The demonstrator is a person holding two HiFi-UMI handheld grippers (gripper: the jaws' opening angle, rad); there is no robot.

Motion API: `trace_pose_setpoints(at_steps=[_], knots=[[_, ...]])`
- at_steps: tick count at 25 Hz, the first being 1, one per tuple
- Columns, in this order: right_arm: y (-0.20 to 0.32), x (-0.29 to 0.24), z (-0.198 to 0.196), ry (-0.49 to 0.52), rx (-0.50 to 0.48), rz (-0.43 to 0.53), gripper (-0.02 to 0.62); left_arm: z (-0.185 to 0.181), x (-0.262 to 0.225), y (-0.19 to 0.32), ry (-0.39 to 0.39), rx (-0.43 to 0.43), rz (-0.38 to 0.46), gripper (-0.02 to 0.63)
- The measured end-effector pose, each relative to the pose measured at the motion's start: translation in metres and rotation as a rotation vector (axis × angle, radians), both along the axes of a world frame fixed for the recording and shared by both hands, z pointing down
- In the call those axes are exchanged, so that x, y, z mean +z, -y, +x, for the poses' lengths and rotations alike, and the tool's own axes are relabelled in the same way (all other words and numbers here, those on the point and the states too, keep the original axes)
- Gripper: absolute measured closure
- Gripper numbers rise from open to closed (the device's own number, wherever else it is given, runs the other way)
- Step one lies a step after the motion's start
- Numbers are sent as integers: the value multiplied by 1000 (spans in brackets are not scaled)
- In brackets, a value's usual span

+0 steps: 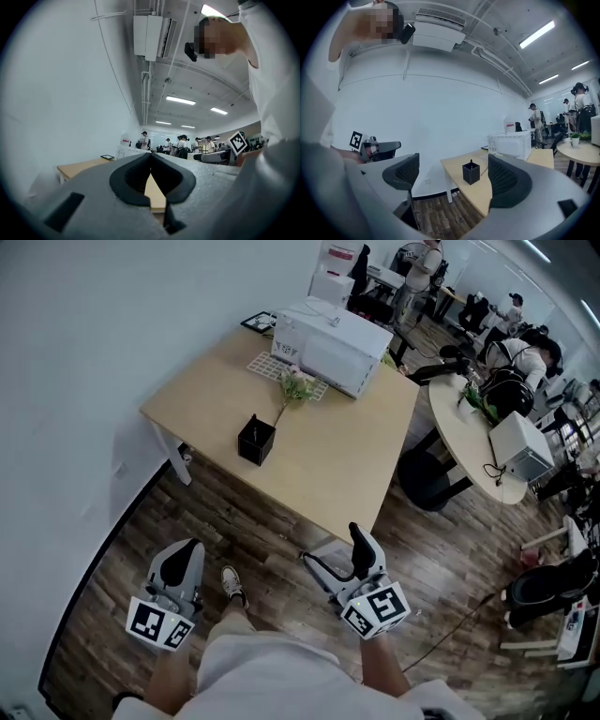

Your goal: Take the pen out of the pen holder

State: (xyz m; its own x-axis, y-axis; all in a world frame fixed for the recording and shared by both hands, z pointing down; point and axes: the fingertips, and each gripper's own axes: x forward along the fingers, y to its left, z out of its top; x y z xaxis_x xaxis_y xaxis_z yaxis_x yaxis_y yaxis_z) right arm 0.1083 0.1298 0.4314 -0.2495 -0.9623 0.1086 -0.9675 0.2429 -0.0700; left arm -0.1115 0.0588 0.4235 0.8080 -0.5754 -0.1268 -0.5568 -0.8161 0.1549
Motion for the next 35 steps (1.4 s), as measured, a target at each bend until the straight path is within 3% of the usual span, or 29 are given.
trace_pose_setpoints(at_steps=[7,14,18,25,30,35], knots=[[127,-17,-6,-53,-25,-33,158,4,-9,136,-46,6,-23,592],[195,-11,8,-52,21,-70,158,32,-14,224,-63,62,-44,592],[210,4,34,-19,38,-99,158,68,-10,242,-52,97,-47,592],[242,-1,77,-7,-23,-57,160,122,-28,251,-45,90,-8,592],[260,3,88,-4,-93,-52,160,125,-40,261,-35,12,28,592],[281,24,83,3,-166,-92,164,115,-33,261,1,-56,8,593]])
